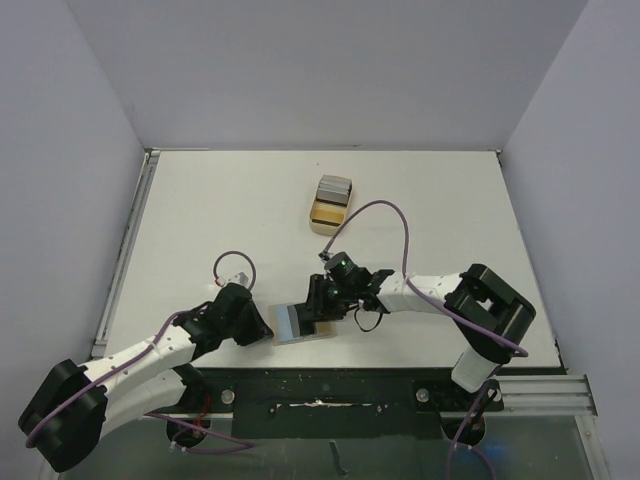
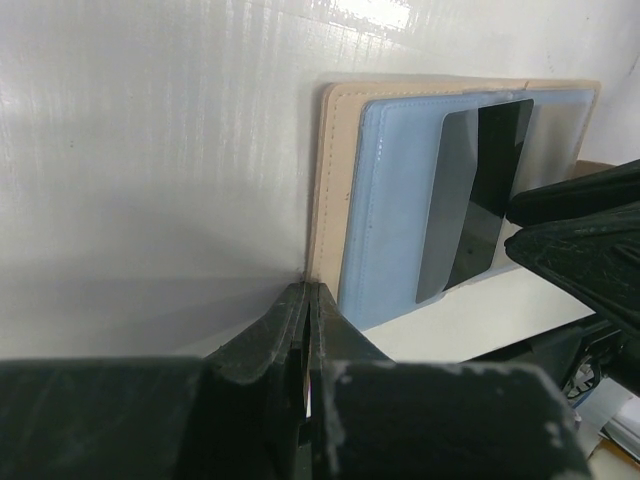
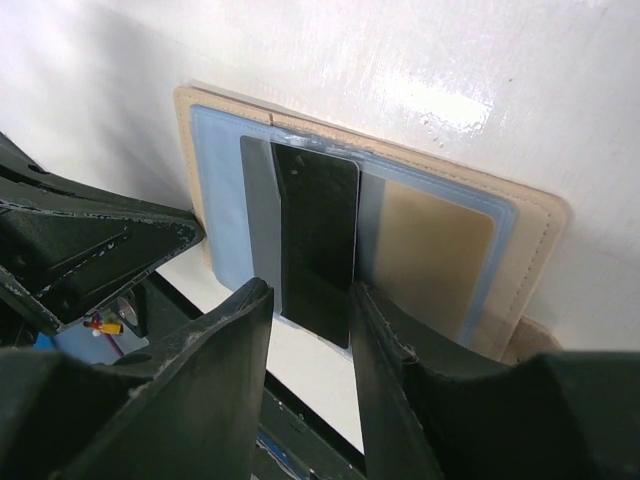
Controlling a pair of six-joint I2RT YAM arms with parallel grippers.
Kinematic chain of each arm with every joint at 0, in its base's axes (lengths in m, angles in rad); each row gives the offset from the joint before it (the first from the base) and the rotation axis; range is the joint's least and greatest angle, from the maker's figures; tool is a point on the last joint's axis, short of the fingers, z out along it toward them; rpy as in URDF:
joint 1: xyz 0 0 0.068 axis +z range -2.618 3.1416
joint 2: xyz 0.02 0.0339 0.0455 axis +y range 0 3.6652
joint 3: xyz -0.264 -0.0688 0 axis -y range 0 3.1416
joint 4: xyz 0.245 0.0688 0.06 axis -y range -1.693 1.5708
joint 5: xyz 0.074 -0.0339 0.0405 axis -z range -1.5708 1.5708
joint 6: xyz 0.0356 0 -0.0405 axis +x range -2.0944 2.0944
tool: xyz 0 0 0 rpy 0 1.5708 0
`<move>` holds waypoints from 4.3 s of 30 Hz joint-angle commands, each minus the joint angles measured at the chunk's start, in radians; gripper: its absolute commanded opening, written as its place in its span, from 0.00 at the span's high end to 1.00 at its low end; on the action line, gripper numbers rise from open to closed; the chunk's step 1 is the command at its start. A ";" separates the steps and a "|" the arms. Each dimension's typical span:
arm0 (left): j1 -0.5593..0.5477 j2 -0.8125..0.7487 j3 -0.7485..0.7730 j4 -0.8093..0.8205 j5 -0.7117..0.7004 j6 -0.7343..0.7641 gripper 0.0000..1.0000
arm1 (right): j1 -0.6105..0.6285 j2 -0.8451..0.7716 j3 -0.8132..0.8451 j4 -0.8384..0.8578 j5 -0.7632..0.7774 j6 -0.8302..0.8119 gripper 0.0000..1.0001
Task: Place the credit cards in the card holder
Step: Insert the credit card into the card holder, then pick up the credit card from the storage box.
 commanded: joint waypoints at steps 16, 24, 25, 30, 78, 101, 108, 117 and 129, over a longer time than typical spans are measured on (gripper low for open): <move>0.001 -0.017 -0.004 0.086 0.033 0.001 1.00 | 0.072 0.094 0.102 0.068 -0.037 -0.064 0.62; 0.001 -0.040 0.002 0.059 0.021 0.005 1.00 | 0.081 0.057 0.085 0.103 -0.059 -0.096 0.64; 0.001 -0.042 0.005 0.051 0.019 0.004 1.00 | 0.081 0.052 0.088 0.099 -0.062 -0.104 0.64; 0.003 -0.065 0.051 -0.029 -0.033 0.002 0.93 | 0.057 0.003 0.122 -0.010 -0.011 -0.187 0.62; 0.001 -0.215 0.452 -0.360 -0.117 0.259 0.31 | -0.388 0.571 1.115 -0.283 0.344 -1.356 0.37; -0.006 -0.237 0.446 -0.370 -0.163 0.232 0.31 | -0.342 0.613 1.069 -0.156 0.632 -1.468 0.48; -0.005 -0.247 0.435 -0.358 -0.167 0.224 0.31 | -0.348 0.579 1.062 -0.143 0.637 -1.453 0.49; -0.006 -0.238 0.439 -0.359 -0.161 0.227 0.31 | -0.351 0.571 1.072 -0.154 0.628 -1.442 0.55; -0.005 -0.230 0.434 -0.353 -0.154 0.225 0.31 | -0.356 0.554 1.077 -0.158 0.633 -1.442 0.65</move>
